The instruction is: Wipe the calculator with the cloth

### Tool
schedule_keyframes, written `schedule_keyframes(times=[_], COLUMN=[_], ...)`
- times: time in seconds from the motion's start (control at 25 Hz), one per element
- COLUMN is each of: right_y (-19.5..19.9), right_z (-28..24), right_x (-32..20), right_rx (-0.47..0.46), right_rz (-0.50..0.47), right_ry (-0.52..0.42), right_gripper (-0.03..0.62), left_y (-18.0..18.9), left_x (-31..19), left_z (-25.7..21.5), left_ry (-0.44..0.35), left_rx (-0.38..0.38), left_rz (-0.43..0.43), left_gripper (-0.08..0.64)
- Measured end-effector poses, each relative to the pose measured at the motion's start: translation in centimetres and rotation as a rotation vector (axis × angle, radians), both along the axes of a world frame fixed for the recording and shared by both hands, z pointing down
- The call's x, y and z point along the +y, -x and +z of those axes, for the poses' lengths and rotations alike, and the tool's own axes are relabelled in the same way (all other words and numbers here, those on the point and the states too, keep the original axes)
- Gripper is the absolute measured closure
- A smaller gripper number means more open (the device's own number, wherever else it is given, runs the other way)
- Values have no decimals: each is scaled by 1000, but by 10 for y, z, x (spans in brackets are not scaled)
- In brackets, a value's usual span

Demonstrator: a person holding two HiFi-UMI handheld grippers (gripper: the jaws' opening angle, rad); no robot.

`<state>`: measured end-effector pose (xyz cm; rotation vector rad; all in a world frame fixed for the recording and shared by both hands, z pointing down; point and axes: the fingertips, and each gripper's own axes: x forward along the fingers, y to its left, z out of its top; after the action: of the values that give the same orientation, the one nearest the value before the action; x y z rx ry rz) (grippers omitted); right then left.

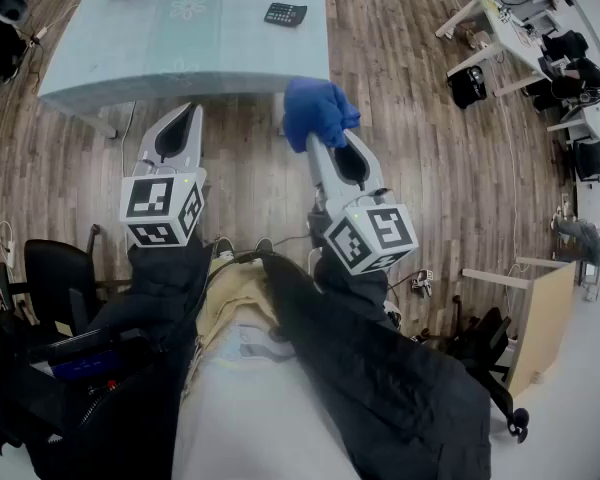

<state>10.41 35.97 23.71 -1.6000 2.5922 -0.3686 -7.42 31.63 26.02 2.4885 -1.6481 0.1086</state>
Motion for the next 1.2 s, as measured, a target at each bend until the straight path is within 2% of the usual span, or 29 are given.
schedule_keyframes(times=[0.56, 0.88, 1.04, 1.2], right_y=[-6, 24, 52, 62], right_z=[7, 12, 14, 27], right_x=[15, 2, -9, -8], right_rx=[-2, -5, -3, 5], right_rz=[46, 48, 40, 28], right_ry=[-1, 23, 44, 74], right_gripper=[477, 472, 472, 472], left_y=[-11, 24, 54, 67], left_x=[5, -1, -9, -8], left_z=[7, 17, 23, 40], left_ry=[11, 34, 58, 91], left_rx=[1, 13, 22, 41], left_rz=[59, 52, 40, 17], left_gripper=[561, 560, 561, 561])
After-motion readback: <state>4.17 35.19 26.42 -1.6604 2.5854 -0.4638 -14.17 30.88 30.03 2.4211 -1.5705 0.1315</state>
